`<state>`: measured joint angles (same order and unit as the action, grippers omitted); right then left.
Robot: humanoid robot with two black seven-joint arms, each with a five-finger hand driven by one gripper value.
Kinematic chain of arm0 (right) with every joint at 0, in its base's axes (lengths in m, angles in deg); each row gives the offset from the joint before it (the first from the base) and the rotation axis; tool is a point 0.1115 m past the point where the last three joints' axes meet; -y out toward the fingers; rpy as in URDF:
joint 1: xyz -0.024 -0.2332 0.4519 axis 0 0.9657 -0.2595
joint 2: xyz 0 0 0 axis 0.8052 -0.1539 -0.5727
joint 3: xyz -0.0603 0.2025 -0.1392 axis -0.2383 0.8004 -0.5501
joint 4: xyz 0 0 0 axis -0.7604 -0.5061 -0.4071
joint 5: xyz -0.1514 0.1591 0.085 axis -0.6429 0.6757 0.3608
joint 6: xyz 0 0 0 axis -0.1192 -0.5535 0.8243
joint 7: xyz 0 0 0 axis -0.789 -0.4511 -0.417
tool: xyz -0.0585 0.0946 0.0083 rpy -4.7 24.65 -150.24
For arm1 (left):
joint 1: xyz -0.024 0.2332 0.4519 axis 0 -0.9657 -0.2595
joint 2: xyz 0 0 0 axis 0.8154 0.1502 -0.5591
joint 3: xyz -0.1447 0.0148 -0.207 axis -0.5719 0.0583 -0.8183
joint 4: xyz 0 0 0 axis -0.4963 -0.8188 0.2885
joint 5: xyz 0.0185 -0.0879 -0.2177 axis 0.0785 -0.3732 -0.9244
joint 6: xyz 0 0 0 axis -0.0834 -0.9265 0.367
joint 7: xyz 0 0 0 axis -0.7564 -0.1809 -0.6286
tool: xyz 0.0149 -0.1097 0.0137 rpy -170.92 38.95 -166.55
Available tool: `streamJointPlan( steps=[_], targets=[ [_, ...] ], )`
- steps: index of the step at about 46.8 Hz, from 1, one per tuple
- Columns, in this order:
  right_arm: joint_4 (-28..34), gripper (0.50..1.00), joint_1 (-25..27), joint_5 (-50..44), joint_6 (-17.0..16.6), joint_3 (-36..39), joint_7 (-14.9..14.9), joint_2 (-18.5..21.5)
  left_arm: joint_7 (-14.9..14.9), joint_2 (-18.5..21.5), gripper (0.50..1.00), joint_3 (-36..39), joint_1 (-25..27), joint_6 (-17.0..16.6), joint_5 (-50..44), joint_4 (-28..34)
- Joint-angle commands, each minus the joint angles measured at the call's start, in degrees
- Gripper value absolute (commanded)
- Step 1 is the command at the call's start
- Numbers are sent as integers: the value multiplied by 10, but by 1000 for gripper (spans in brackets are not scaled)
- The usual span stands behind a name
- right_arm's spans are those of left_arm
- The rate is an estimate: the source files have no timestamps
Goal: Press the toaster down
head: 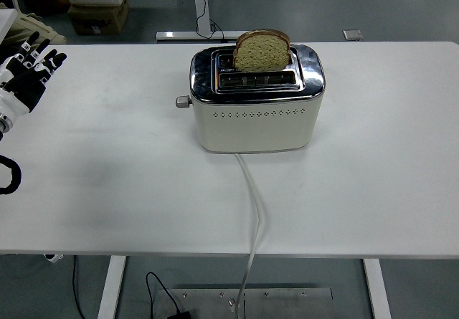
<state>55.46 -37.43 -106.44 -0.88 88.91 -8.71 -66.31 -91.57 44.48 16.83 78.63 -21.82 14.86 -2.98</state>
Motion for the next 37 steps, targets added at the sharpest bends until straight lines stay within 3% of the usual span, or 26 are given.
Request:
streamJointPlan(
  steps=[1, 37],
  targets=[
    [0, 998, 0, -1, 0, 0, 0, 0, 0, -1, 1000, -1, 0, 0, 0, 0],
    [0, 998, 0, 0, 0, -1, 0, 0, 0, -1, 1000, 0, -5, 0, 0, 1]
  ],
)
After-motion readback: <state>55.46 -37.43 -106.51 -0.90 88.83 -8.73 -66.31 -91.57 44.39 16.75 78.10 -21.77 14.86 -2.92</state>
